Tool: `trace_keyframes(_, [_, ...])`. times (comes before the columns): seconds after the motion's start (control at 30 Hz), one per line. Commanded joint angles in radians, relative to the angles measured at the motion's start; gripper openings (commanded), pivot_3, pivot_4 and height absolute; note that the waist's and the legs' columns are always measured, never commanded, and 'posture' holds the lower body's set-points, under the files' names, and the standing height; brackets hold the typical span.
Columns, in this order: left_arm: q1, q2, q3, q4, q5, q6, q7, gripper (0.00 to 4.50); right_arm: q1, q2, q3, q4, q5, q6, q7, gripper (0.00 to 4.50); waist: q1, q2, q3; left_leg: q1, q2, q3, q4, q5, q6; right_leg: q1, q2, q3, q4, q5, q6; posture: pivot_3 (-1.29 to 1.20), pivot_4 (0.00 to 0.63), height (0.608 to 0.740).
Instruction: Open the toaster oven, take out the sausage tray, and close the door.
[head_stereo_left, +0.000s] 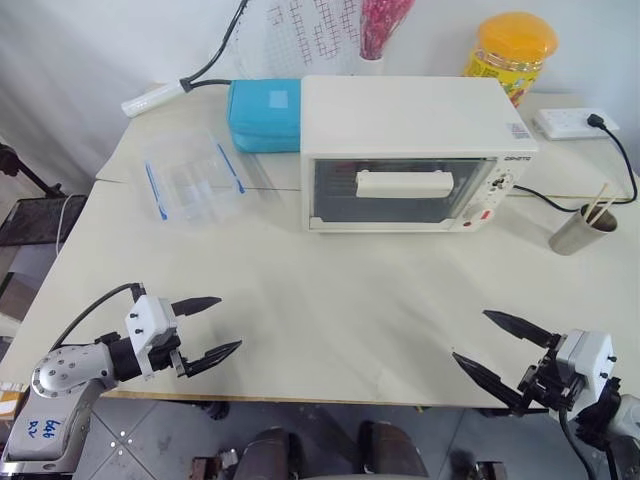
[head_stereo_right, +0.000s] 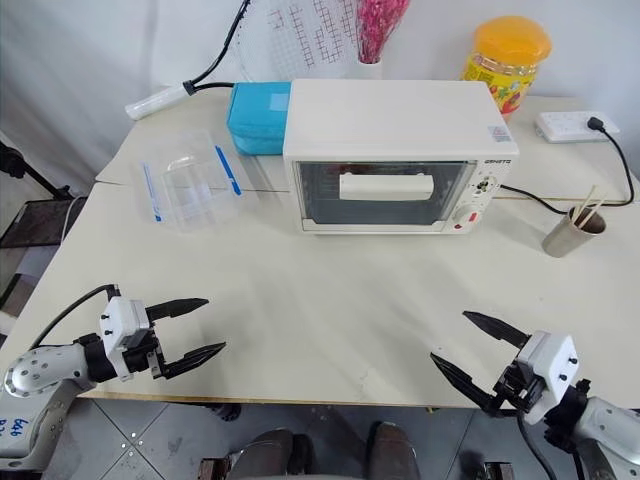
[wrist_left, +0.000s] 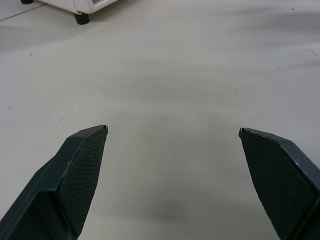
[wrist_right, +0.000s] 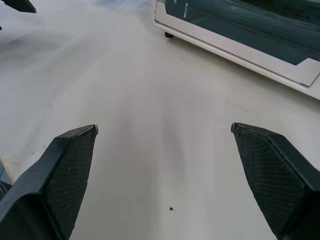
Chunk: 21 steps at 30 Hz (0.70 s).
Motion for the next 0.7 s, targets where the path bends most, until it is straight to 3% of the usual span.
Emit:
trace_keyframes(0.03, [-0.028, -0.003, -0.008, -0.041, -0.029, 0.034, 0.01, 4.47, -0.023, 0.011, 0.004, -0.036, 0.033, 0.027, -0.026, 4.5, 0.001, 0.0, 0.0, 0.0, 0.0, 0.0, 0.0, 0.0, 0.0, 0.0, 0.0, 0.0, 0.0, 0.0, 0.0, 0.0, 0.15, 0.74])
trace_keyframes(0.27, [-0.249, -0.038, 0.002, -0.022, -0.264, 0.237, -0.021, 4.47, -0.313, -0.059, 0.051, -0.021, 0.198, 0.28, -0.108, 4.5, 0.0, 0.0, 0.0, 0.0, 0.0, -0.001, 0.002, 0.001, 0.001, 0.0, -0.001, 0.0, 0.003, 0.0, 0.0, 0.0, 0.15, 0.74])
trace_keyframes(0.47, [-0.303, -0.03, -0.034, -0.003, -0.277, 0.244, -0.113, 4.47, -0.625, -0.064, 0.107, 0.184, 0.208, 0.392, -0.108, 4.5, -0.004, 0.0, 0.0, -0.001, 0.0, 0.0, 0.002, 0.001, 0.0, -0.002, 0.002, -0.002, 0.004, 0.0, -0.001, 0.0, 0.15, 0.74])
trace_keyframes(0.7, [-0.343, -0.06, -0.053, -0.012, -0.28, 0.259, -0.116, 4.47, -0.887, -0.017, 0.172, 0.445, 0.102, 0.334, -0.067, 4.5, 0.001, 0.0, 0.0, -0.004, -0.002, 0.002, 0.003, 0.002, 0.002, -0.004, 0.001, -0.003, 0.005, 0.0, 0.0, 0.0, 0.15, 0.74])
